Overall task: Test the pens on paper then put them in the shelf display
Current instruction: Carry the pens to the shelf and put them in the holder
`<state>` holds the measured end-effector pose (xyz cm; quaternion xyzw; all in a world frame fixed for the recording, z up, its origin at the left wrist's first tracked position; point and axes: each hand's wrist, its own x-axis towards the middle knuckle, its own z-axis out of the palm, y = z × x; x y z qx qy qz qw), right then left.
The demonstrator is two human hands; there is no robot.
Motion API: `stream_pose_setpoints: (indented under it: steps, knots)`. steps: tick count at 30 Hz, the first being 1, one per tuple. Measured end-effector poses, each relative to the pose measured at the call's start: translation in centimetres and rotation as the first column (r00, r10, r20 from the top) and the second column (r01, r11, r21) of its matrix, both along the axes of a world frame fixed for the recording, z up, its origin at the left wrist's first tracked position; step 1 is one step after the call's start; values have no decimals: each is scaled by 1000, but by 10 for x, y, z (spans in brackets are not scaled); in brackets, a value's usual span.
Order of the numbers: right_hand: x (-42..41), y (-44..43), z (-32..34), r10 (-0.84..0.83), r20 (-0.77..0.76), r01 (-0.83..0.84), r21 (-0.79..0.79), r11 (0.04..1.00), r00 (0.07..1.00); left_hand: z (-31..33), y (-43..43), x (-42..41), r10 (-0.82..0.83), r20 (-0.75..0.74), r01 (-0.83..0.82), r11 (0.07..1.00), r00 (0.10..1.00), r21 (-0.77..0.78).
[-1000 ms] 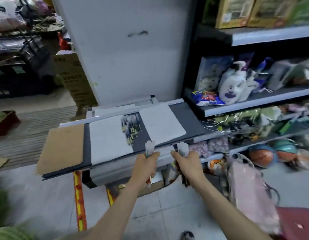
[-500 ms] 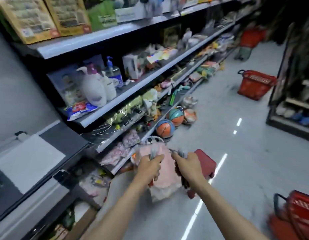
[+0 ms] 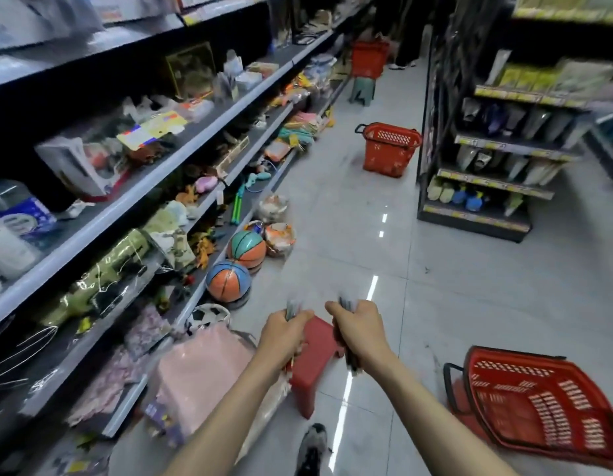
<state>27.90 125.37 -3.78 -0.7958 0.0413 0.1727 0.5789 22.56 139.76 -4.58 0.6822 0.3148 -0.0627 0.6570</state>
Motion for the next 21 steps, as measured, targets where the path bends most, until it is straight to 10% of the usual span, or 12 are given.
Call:
stream_pose_setpoints:
  steps: [21]
  knots:
    - [427, 8, -20, 29, -92, -17, 121, 993, 995, -41, 5, 412, 170, 12, -170, 985, 985, -14]
